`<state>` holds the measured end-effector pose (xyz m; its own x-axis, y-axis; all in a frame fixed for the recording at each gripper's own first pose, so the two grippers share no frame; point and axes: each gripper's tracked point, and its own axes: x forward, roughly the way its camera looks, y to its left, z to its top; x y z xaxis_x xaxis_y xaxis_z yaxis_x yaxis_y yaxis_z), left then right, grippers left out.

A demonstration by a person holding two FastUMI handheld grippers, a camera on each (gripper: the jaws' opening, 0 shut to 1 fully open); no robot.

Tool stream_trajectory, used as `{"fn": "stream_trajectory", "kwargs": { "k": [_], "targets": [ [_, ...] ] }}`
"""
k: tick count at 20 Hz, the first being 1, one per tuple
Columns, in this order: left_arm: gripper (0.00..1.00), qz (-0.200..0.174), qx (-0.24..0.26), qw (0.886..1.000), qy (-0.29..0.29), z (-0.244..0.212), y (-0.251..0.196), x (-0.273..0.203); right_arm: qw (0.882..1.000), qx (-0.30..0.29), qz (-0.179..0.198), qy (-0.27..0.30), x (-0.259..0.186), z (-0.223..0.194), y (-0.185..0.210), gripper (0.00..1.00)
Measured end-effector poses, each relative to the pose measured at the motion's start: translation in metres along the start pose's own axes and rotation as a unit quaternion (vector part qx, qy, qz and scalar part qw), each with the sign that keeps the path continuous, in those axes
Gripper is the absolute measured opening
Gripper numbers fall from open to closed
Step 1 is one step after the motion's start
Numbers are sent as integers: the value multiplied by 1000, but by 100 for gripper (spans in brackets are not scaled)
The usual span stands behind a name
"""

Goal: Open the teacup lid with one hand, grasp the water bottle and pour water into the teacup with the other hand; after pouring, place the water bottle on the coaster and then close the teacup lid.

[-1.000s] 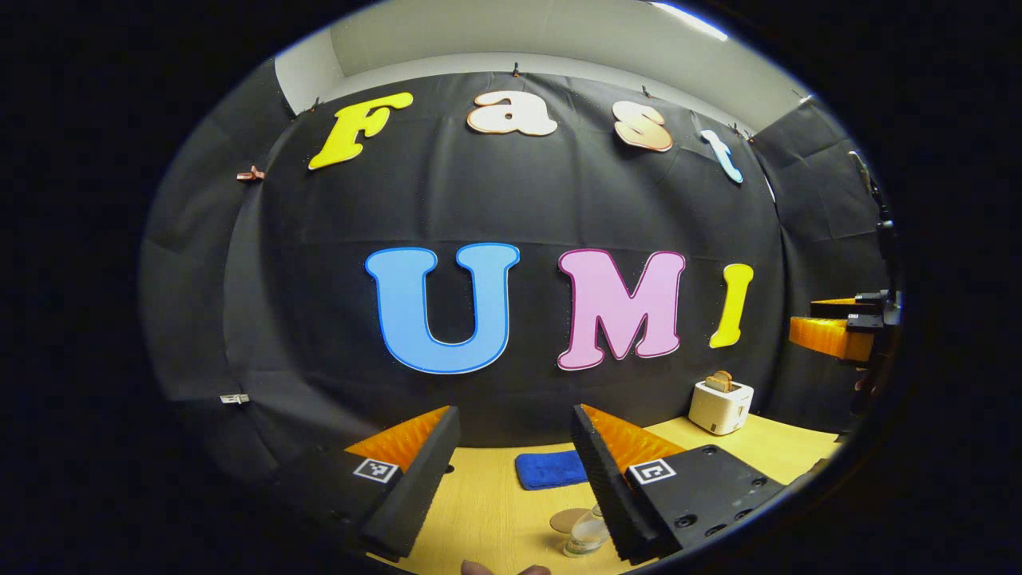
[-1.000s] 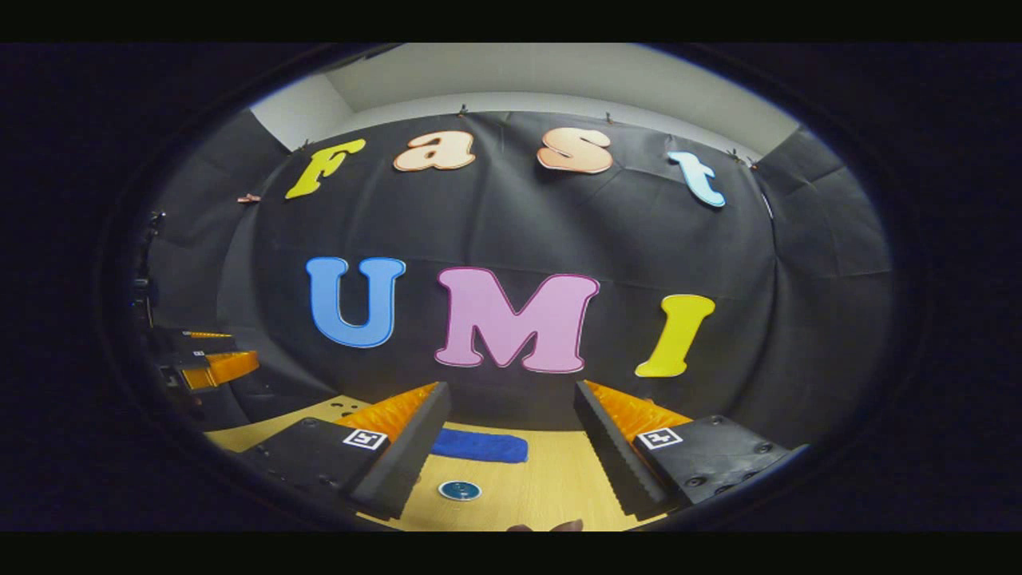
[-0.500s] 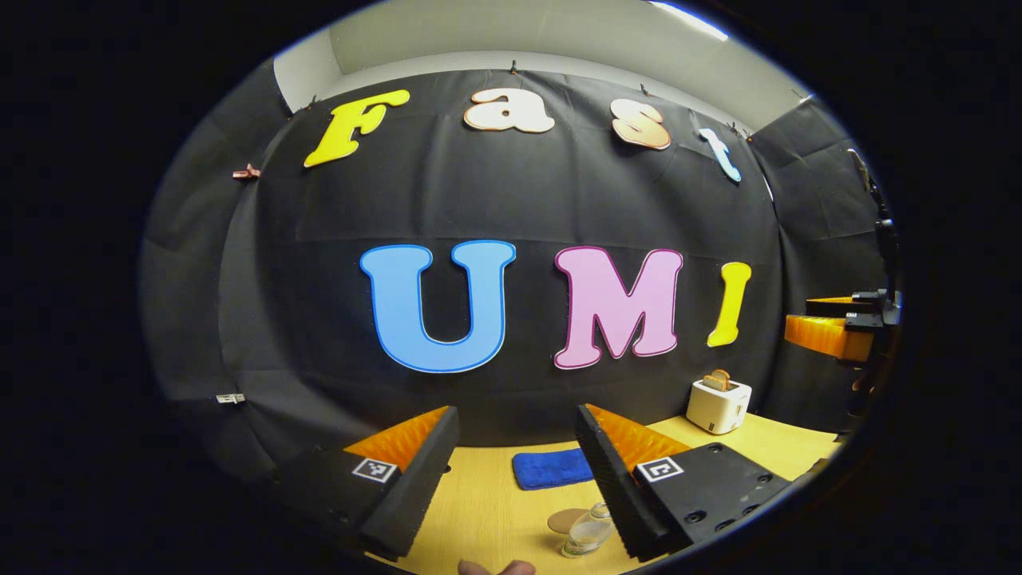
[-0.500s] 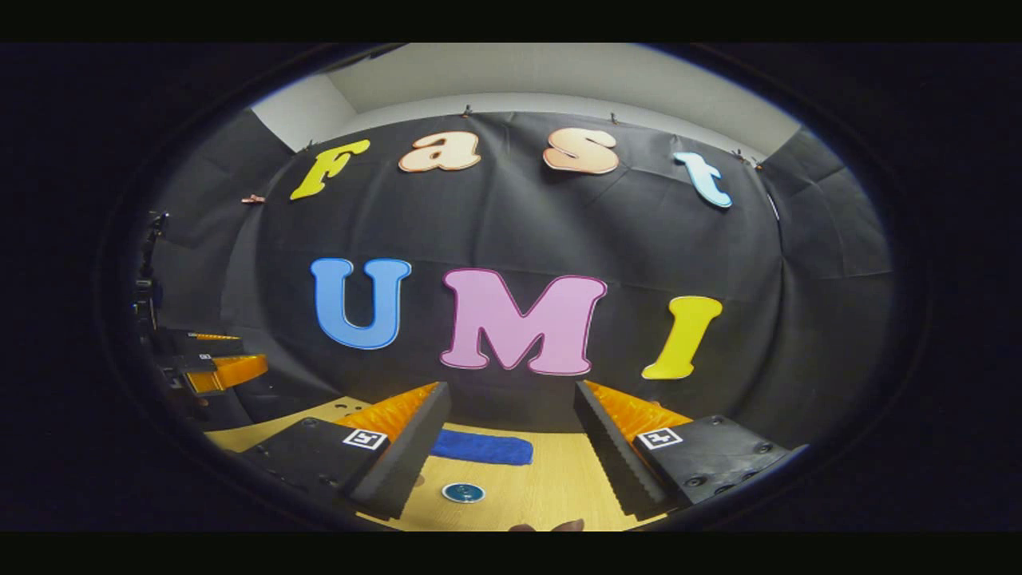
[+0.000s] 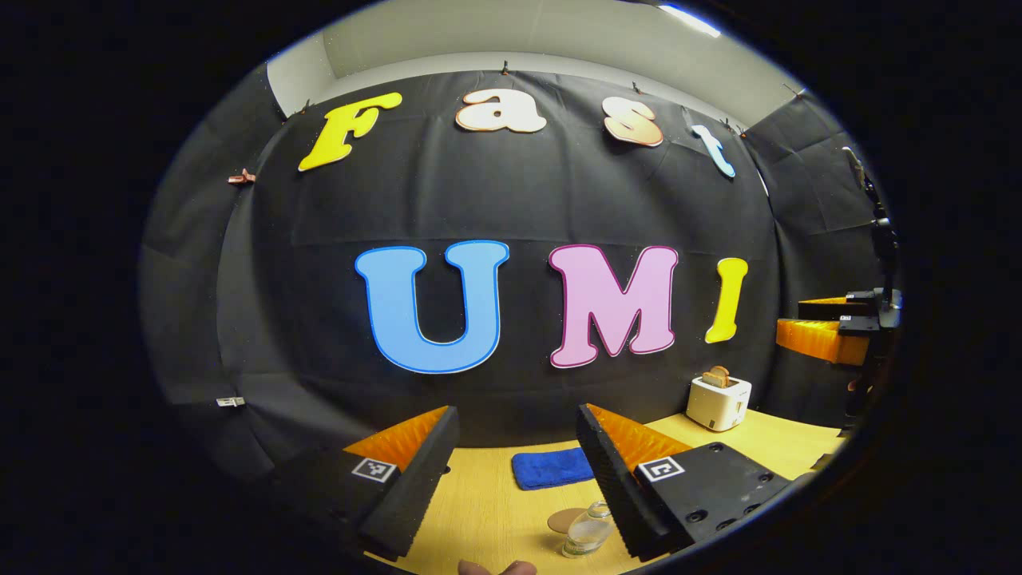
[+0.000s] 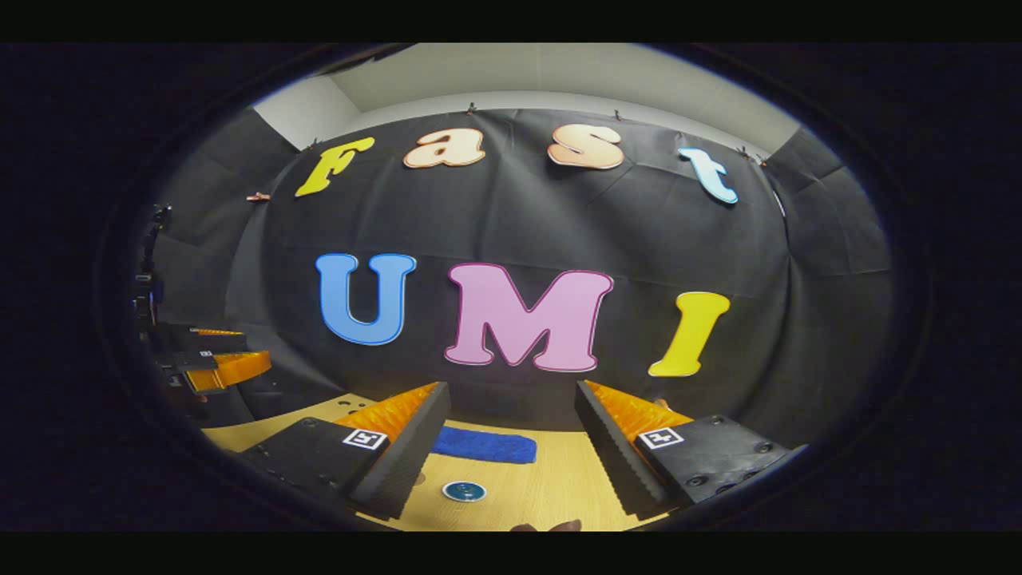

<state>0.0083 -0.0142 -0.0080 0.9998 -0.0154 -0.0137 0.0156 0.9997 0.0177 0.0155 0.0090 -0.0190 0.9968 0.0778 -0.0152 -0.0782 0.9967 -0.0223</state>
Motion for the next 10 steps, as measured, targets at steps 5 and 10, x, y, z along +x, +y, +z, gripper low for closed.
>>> {"fn": "stream_trajectory", "kwargs": {
  "k": [5, 10],
  "targets": [
    [94, -7, -19, 1000, 15, -33, -15, -5, 999, -2, 22, 33, 16, -55, 13, 98],
    [94, -21, -5, 999, 49, -89, -37, -12, 997, 0, 44, 62, 36, -120, 25, 98]
  ]
}}
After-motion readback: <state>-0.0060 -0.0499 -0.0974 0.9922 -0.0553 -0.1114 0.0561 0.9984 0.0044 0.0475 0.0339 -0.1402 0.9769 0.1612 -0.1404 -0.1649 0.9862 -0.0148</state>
